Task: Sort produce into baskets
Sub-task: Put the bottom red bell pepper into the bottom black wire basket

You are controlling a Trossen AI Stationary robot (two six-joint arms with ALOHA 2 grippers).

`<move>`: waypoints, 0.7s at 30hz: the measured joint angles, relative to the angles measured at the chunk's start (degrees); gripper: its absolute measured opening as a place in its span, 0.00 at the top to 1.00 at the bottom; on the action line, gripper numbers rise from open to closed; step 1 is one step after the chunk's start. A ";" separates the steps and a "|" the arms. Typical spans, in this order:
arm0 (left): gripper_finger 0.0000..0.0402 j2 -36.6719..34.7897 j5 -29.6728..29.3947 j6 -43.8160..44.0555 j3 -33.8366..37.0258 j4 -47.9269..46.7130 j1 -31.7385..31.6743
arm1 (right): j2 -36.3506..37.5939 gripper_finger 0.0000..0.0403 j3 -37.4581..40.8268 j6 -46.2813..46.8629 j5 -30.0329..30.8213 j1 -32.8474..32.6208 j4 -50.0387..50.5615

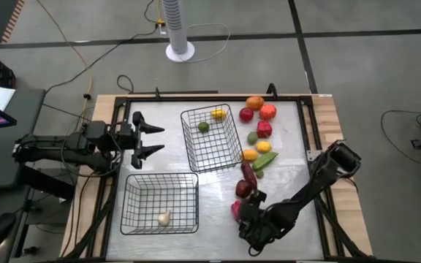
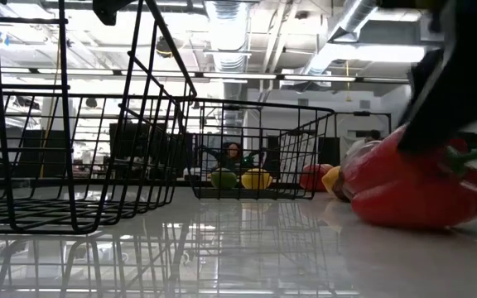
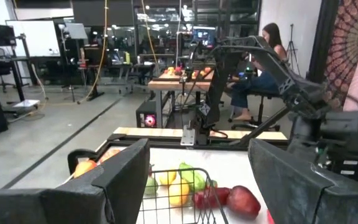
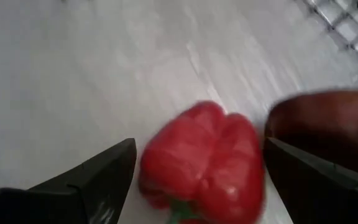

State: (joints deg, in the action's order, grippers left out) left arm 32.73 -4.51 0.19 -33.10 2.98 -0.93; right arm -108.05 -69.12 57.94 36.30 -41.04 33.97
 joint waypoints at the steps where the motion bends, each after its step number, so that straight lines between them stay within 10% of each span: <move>1: 0.35 0.00 -0.02 0.00 0.00 -0.02 0.00 | -0.10 0.06 1.02 0.90 -0.02 0.05 -0.20; 21: 0.35 0.00 -0.36 -0.02 0.00 0.36 0.00 | -0.04 0.19 -1.83 -2.78 -0.99 1.75 2.76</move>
State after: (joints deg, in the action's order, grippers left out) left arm 32.73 -4.88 0.17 -33.10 3.34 -0.93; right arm -108.09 -70.95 55.16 35.31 -39.29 36.73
